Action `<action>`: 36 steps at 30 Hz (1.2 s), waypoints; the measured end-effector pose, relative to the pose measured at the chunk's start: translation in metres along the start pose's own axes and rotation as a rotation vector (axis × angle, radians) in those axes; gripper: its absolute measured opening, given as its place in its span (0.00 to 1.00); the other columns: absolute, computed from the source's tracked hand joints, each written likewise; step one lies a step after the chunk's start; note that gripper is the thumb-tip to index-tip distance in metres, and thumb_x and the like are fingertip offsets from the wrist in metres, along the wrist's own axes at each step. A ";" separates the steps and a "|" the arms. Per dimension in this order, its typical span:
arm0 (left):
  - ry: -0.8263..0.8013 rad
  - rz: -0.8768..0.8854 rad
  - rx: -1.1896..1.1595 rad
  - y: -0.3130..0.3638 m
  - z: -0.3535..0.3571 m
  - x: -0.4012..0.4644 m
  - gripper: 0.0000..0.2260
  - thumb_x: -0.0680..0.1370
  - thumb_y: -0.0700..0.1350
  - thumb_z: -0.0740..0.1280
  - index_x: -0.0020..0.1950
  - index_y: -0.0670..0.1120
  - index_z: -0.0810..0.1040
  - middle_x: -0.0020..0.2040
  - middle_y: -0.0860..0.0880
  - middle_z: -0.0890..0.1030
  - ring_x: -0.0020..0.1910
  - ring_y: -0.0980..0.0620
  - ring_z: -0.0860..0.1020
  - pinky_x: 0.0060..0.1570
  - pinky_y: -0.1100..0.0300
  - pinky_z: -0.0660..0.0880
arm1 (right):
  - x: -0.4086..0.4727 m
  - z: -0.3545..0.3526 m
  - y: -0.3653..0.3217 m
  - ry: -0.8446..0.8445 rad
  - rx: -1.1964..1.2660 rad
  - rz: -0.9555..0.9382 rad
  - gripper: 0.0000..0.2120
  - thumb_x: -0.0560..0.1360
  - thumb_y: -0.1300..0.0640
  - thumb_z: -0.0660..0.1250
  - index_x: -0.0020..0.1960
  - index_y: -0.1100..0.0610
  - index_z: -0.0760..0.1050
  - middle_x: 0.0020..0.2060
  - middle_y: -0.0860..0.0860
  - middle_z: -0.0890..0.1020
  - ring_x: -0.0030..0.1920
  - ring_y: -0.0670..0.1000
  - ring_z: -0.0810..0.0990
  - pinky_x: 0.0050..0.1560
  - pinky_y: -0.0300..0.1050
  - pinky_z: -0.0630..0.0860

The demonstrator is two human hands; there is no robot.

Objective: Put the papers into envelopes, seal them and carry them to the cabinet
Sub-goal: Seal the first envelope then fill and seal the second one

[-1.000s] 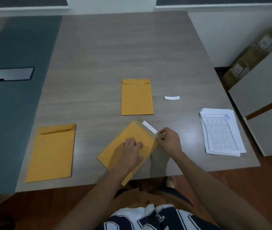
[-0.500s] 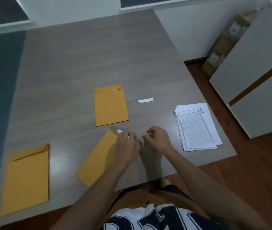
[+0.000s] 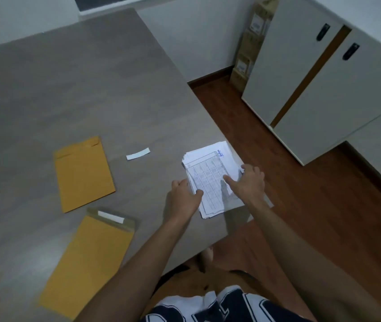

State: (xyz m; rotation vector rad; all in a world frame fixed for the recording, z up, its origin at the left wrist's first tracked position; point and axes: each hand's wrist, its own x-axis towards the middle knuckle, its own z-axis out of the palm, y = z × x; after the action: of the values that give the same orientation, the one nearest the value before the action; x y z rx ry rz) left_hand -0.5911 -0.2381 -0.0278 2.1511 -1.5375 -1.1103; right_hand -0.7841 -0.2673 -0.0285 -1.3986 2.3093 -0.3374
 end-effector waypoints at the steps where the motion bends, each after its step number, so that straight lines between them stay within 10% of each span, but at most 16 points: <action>1: 0.002 -0.019 0.005 0.003 0.004 0.002 0.17 0.69 0.62 0.61 0.50 0.52 0.76 0.52 0.50 0.70 0.51 0.47 0.77 0.52 0.47 0.79 | 0.004 -0.001 0.002 -0.029 0.006 0.007 0.35 0.67 0.34 0.71 0.66 0.54 0.70 0.63 0.53 0.74 0.62 0.54 0.71 0.60 0.53 0.72; 12: 0.073 -0.146 -0.032 0.027 0.029 0.015 0.26 0.74 0.56 0.68 0.69 0.46 0.74 0.63 0.47 0.71 0.63 0.47 0.74 0.62 0.48 0.75 | 0.025 0.000 0.009 -0.114 0.010 -0.079 0.31 0.67 0.42 0.75 0.63 0.54 0.71 0.59 0.53 0.74 0.60 0.54 0.72 0.59 0.50 0.73; 17: 0.087 -0.316 -0.237 0.027 0.037 0.037 0.29 0.59 0.65 0.67 0.54 0.51 0.80 0.55 0.52 0.81 0.50 0.49 0.82 0.52 0.46 0.81 | 0.027 0.000 0.012 -0.134 0.054 -0.080 0.29 0.67 0.44 0.76 0.63 0.55 0.71 0.58 0.53 0.74 0.59 0.54 0.72 0.59 0.49 0.73; 21: 0.059 -0.348 -0.313 0.033 0.035 0.045 0.12 0.62 0.57 0.71 0.34 0.48 0.80 0.36 0.56 0.84 0.36 0.51 0.84 0.43 0.45 0.83 | 0.027 0.001 0.013 -0.130 0.076 -0.083 0.29 0.66 0.43 0.76 0.61 0.54 0.71 0.57 0.52 0.74 0.58 0.53 0.73 0.57 0.47 0.73; 36: 0.201 -0.080 -0.100 0.044 0.033 0.026 0.19 0.79 0.47 0.67 0.69 0.58 0.70 0.59 0.52 0.77 0.53 0.52 0.79 0.50 0.48 0.80 | 0.025 0.000 0.015 -0.118 0.125 -0.092 0.27 0.66 0.44 0.77 0.58 0.55 0.71 0.56 0.53 0.74 0.57 0.52 0.72 0.50 0.42 0.69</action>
State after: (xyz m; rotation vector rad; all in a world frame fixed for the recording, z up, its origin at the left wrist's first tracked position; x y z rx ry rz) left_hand -0.6412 -0.2722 -0.0347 2.1979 -1.2923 -0.9399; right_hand -0.8059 -0.2829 -0.0405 -1.4255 2.0969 -0.4084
